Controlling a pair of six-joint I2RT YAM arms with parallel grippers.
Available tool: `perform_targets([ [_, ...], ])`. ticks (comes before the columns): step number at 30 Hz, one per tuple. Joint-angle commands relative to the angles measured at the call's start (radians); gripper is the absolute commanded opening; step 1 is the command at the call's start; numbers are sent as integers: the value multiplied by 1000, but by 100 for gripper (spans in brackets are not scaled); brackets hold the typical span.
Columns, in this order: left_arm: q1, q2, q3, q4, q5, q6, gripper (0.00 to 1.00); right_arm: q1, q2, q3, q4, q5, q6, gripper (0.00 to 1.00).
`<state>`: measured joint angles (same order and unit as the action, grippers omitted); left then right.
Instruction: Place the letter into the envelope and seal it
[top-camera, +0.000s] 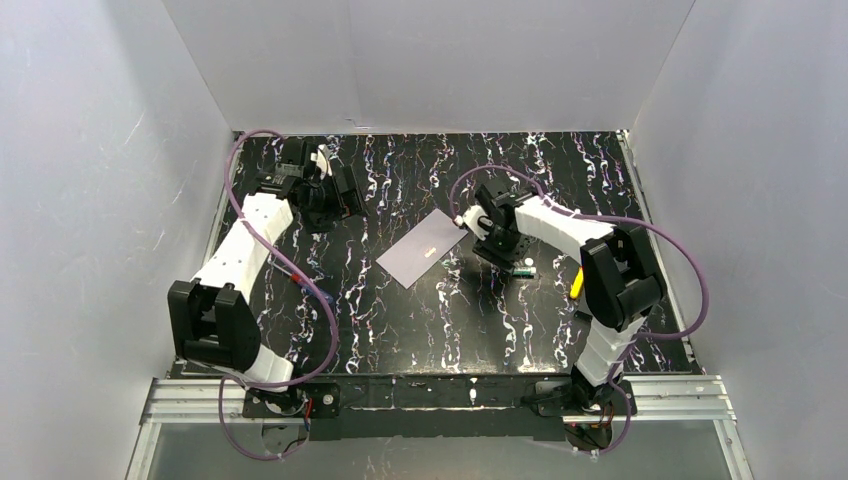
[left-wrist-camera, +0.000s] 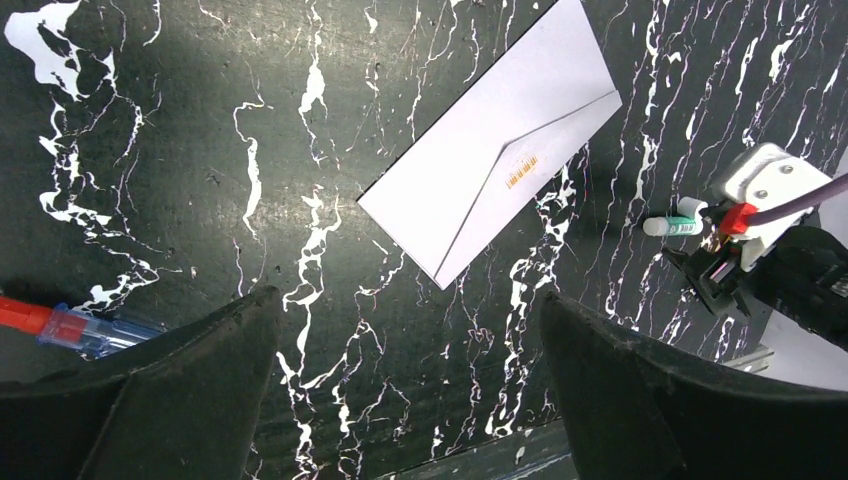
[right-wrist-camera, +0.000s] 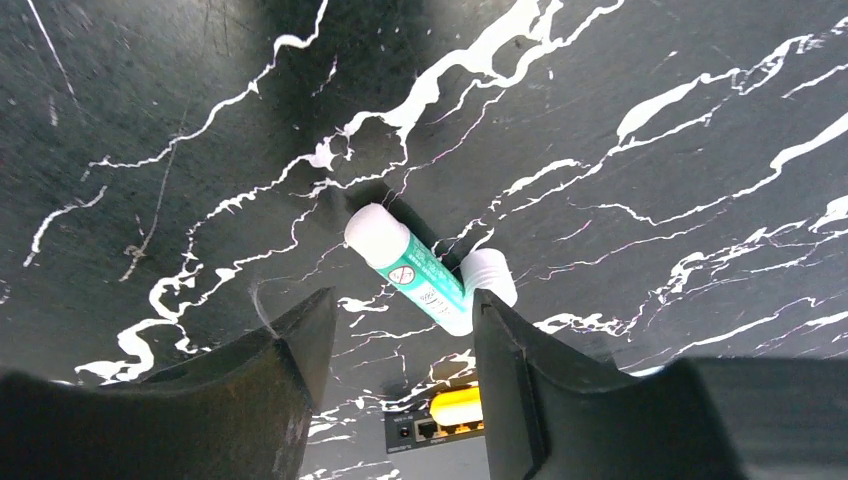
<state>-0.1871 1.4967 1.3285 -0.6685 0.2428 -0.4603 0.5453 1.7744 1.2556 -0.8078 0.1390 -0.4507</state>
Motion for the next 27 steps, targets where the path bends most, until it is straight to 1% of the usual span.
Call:
perform_targets([
  [1, 13, 1, 10, -28, 42, 15, 98, 6, 17, 34, -46, 7, -125, 60],
  [6, 32, 18, 9, -28, 68, 17, 98, 17, 31, -16, -15, 13, -144, 59],
  [8, 39, 30, 7, -26, 79, 13, 98, 19, 30, -43, 28, 22, -149, 58],
  [12, 47, 45, 4, -14, 103, -1, 98, 19, 30, -91, 105, 37, -164, 51],
  [18, 54, 43, 7, -8, 104, -2, 98, 18, 46, -108, 134, 29, -170, 47],
  [23, 68, 37, 15, -44, 40, -8, 98, 9, 55, -111, 121, -49, -170, 31],
  [27, 75, 26, 11, -42, 46, -4, 98, 6, 57, -95, 144, -74, -132, 9],
])
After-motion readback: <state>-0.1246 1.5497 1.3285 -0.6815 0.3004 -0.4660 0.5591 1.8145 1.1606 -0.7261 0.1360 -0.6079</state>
